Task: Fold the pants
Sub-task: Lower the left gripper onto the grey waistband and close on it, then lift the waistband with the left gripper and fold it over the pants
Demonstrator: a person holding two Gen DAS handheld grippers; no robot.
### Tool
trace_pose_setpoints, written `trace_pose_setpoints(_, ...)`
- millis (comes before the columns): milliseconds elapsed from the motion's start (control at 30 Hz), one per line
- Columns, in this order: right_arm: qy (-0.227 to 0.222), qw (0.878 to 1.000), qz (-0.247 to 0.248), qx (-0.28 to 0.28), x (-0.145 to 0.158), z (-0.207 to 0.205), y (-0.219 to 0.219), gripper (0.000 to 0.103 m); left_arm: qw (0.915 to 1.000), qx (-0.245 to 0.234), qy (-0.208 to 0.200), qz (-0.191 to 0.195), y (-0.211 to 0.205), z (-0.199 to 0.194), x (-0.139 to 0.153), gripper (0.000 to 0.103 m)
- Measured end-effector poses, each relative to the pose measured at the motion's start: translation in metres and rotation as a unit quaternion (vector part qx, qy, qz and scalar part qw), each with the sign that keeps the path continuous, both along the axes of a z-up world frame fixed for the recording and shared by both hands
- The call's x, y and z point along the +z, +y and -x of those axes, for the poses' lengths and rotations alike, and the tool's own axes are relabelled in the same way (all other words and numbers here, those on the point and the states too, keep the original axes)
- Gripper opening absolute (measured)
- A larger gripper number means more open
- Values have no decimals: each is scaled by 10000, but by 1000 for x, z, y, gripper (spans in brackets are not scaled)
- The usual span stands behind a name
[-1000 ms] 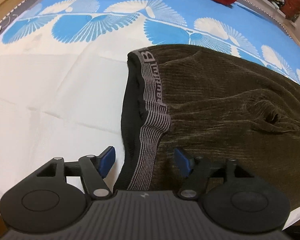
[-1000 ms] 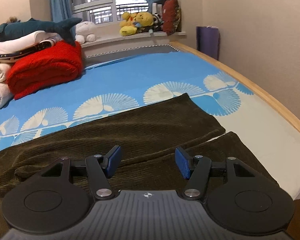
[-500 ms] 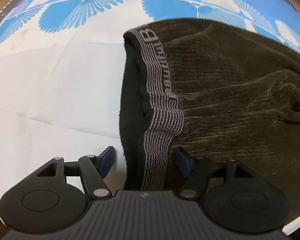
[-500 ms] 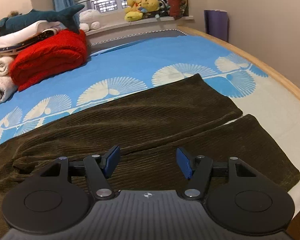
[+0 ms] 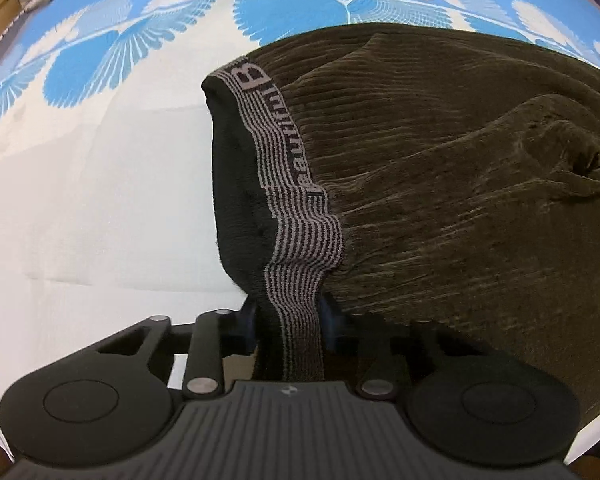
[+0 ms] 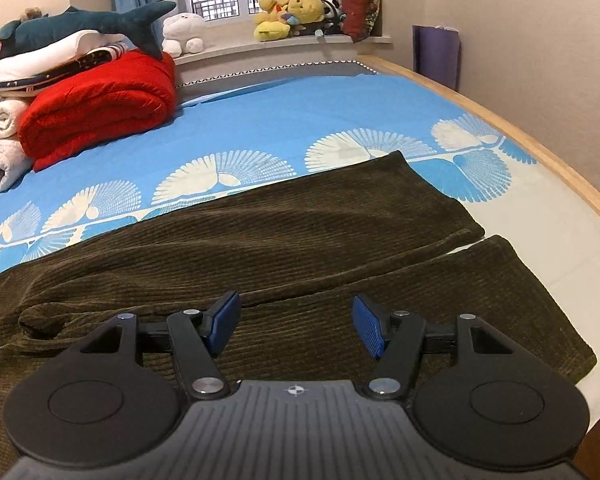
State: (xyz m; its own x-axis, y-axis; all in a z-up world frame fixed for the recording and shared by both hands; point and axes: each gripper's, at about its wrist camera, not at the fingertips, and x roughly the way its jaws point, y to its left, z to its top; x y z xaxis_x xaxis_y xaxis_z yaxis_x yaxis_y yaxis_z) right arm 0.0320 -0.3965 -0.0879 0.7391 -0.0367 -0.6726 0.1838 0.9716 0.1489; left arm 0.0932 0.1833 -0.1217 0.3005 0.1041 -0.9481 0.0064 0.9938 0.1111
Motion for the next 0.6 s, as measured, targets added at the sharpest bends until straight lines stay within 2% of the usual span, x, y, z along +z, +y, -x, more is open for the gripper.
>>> trace_pose_setpoints(133,19,9998,151,116,0,-1,9,64,9998,-19,-190,-10,1,4,5,23)
trace_pose_setpoints(400,-2,9998,160,99,3,-3,18,64,9997,73,-238,63,6,12,9,22)
trace_pose_setpoints(433,-5,9998,168,111,3,-4,19,64,9997,78,-227,79,7,12,9,23)
trace_pose_setpoints(533,-5,9996,212,169,3,-4,21,64,9997,175,-176,67,9,7,9,36)
trace_pose_setpoints(600,-9,9995,243,201,4,-5,22,64,9991,203,-374,8,7,9,19,36)
